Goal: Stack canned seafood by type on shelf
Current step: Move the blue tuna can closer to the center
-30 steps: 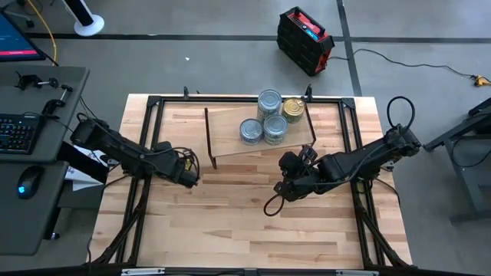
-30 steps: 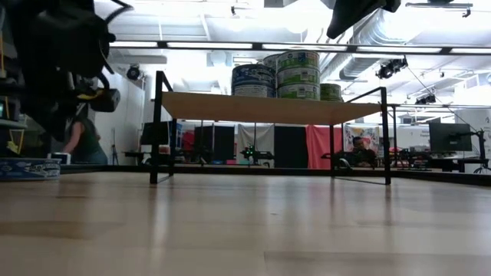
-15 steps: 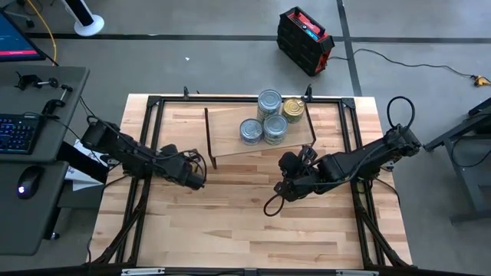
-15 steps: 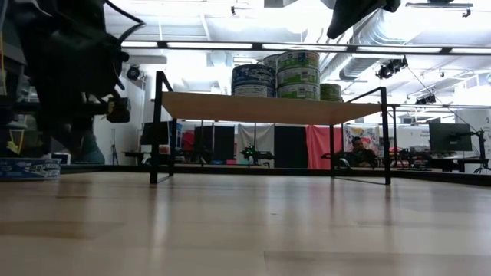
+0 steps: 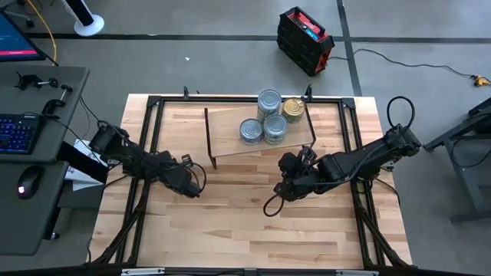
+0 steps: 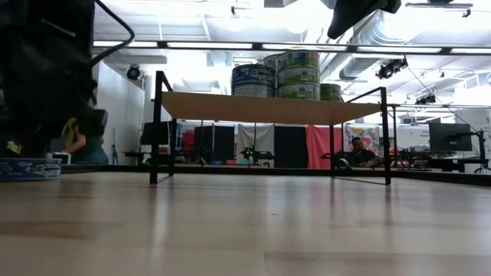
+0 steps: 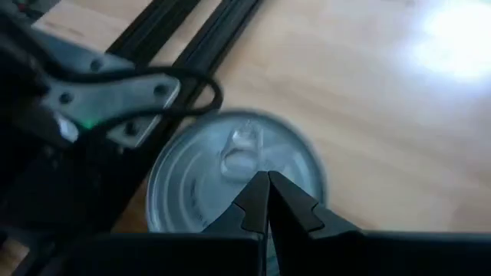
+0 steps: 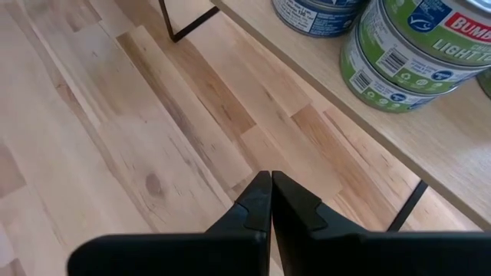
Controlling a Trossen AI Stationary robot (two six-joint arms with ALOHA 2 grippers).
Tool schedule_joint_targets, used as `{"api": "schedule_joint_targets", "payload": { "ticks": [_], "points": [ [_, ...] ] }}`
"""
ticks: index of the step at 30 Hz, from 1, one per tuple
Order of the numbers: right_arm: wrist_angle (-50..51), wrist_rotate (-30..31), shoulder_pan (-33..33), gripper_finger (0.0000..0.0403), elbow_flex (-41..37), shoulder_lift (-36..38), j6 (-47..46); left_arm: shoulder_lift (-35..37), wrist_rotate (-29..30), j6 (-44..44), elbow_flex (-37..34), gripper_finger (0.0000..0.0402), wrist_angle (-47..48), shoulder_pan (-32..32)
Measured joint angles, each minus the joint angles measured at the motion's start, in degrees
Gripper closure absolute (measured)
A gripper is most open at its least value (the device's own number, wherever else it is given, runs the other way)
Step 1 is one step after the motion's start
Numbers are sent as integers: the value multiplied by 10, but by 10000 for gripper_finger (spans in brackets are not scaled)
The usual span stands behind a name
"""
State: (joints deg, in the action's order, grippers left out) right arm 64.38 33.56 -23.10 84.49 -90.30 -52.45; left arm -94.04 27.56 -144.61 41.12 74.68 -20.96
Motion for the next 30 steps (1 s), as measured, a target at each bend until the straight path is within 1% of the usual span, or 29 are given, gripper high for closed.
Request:
{"api": "schedule_joint_targets", "payload": {
  "ticks": [4, 7, 9, 12, 15, 18, 20, 21, 24, 27, 30],
  "points": [
    [-1, -3, 2, 403, 0, 0, 0, -32, -31, 15, 0, 401, -29, -18],
    [-1, -4, 3, 403, 0, 0, 0, -34, -47, 50, 6, 402, -36, -43],
    [-1, -4, 3, 403, 0, 0, 0, -34, -59, 77, 24, 402, -35, -68],
    [-1, -4, 3, 403, 0, 0, 0, -33, -91, 153, 66, 402, -40, -116],
    [-1, -3, 3, 403, 0, 0, 3, -33, -109, 239, 116, 401, -61, -174],
    [0, 3, 3, 403, 0, 0, 5, -33, -109, 310, 157, 402, -100, -229],
    [0, 4, 4, 403, 0, 0, 5, -33, -83, 358, 170, 401, -149, -258],
    [0, 4, 5, 403, 0, 0, 8, -33, -63, 390, 171, 401, -189, -269],
    [0, 5, 6, 403, 0, 0, 15, -33, -16, 507, 160, 401, -301, -275],
    [0, 5, 7, 403, 0, 0, 15, -33, -6, 612, 138, 401, -398, -252],
    [0, 3, 7, 403, 0, 0, 15, -33, -6, 709, 124, 401, -453, -217]
  ]
}}
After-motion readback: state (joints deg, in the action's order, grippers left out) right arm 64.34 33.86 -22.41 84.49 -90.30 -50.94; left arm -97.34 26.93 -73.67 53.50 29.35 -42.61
